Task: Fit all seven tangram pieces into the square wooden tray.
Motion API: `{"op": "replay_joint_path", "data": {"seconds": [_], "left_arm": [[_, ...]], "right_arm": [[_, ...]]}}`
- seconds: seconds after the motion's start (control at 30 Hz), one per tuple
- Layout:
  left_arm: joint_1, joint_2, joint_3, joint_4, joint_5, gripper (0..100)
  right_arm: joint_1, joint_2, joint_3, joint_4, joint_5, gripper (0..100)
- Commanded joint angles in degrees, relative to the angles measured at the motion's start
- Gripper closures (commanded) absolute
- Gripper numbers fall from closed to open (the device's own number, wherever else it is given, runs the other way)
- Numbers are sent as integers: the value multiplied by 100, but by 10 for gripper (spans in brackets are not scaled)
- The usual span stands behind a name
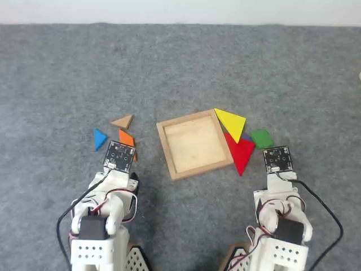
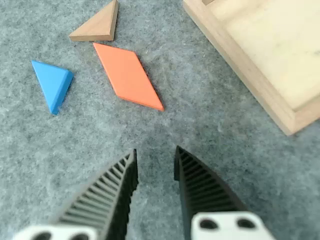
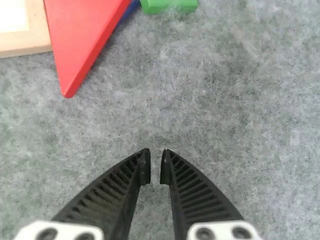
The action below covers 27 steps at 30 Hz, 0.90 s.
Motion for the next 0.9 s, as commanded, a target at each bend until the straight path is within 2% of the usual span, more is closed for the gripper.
{"op": "replay_joint_path", "data": {"seconds": [0.0, 0.3, 0.4, 0.53, 0.57, 0.7, 0.87], "left_arm": [[-26, -105, -57, 26, 0, 882], [-26, -105, -57, 26, 0, 882], [-26, -105, -57, 26, 0, 882], [-26, -105, -57, 26, 0, 882], [-26, -105, -57, 26, 0, 882], [-26, -105, -57, 26, 0, 882], [-26, -105, -57, 26, 0, 882]], "right_arm": [[22, -48, 97, 31, 53, 933], [92, -48, 88, -110, 255, 929], [303, -57, 35, -497, 1257, 929], [338, -57, -255, -822, 3165, 929], [338, -57, -378, -813, 3218, 929], [347, 22, -1002, -778, 2505, 918], [295, 207, -1538, -585, 2075, 792]]}}
